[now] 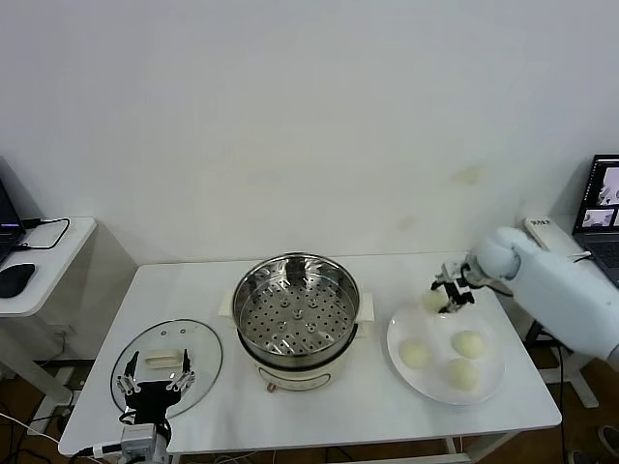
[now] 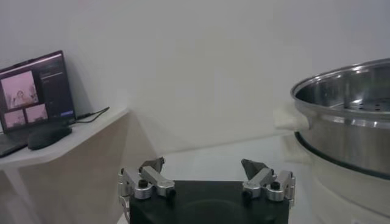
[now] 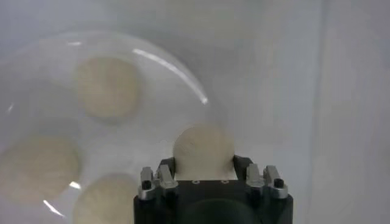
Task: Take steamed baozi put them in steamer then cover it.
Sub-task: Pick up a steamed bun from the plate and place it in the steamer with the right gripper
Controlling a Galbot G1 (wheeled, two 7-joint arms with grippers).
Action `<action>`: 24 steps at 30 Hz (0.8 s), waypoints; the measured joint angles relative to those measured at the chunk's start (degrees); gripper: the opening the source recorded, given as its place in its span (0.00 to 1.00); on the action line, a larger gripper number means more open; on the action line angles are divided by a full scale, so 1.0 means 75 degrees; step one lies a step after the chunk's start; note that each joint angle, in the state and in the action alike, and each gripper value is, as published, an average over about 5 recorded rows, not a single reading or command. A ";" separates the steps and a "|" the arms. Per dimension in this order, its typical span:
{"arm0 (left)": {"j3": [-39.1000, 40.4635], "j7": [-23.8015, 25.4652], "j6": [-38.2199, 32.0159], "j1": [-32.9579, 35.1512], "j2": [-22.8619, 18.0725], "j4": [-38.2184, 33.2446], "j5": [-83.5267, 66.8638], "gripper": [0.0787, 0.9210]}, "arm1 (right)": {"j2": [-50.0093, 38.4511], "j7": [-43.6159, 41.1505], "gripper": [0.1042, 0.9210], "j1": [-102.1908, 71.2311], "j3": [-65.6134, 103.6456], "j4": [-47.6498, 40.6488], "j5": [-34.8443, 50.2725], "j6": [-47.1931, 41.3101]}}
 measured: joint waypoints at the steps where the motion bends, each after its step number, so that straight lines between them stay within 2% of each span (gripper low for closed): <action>1: -0.0006 0.0000 0.0000 0.0002 0.0006 -0.0009 -0.0011 0.88 | 0.0011 0.0027 0.60 0.0187 -0.0114 0.0075 0.0142 0.0015; 14: -0.0096 0.0013 -0.0008 0.0026 0.0013 -0.0132 -0.0079 0.88 | 0.1031 0.0644 0.60 0.2305 -0.1801 0.0464 0.1649 0.0536; 24: -0.0224 0.0019 -0.0010 0.0106 -0.0020 -0.0304 -0.0103 0.88 | 0.2591 0.0868 0.61 0.2800 -0.2954 0.0172 0.1792 0.1316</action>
